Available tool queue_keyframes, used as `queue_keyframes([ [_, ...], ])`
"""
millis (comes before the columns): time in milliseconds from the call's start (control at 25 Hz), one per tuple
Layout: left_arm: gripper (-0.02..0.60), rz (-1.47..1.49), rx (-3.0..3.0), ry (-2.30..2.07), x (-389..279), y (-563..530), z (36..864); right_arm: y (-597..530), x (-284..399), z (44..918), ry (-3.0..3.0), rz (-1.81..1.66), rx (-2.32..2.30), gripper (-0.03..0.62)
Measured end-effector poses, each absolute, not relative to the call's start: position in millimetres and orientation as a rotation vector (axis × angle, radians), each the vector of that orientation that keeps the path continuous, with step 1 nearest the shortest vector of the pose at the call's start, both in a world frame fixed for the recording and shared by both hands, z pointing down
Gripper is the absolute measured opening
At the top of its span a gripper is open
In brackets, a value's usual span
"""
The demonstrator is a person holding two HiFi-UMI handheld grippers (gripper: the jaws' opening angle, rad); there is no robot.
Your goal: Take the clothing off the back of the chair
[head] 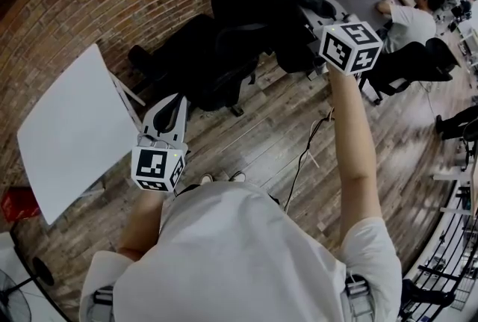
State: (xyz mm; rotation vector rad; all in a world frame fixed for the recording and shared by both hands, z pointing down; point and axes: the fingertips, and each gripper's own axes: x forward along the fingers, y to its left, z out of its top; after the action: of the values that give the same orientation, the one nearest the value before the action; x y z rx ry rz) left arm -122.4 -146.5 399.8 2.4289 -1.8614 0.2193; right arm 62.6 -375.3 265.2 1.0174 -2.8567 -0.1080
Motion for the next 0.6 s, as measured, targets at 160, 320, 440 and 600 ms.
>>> queue_keyframes([
  [160,0.025,0.205,2.438,-1.867,-124,-145,396,-372,60,244,-2.892,-0.133,1.044,0.067],
  [320,0.025,0.189,2.449,-1.873,-123,-141,392,-365,60,221,-2.945,-0.142,1.074,0.067],
  [440,0.025,0.181,2.454,-1.881,-122,-139,388,-358,60,206,-2.967,-0.175,1.084,0.067],
  [600,0.025,0.172,2.461,-1.879,-120,-137,385,-344,64,184,-3.019,-0.216,1.098,0.063],
])
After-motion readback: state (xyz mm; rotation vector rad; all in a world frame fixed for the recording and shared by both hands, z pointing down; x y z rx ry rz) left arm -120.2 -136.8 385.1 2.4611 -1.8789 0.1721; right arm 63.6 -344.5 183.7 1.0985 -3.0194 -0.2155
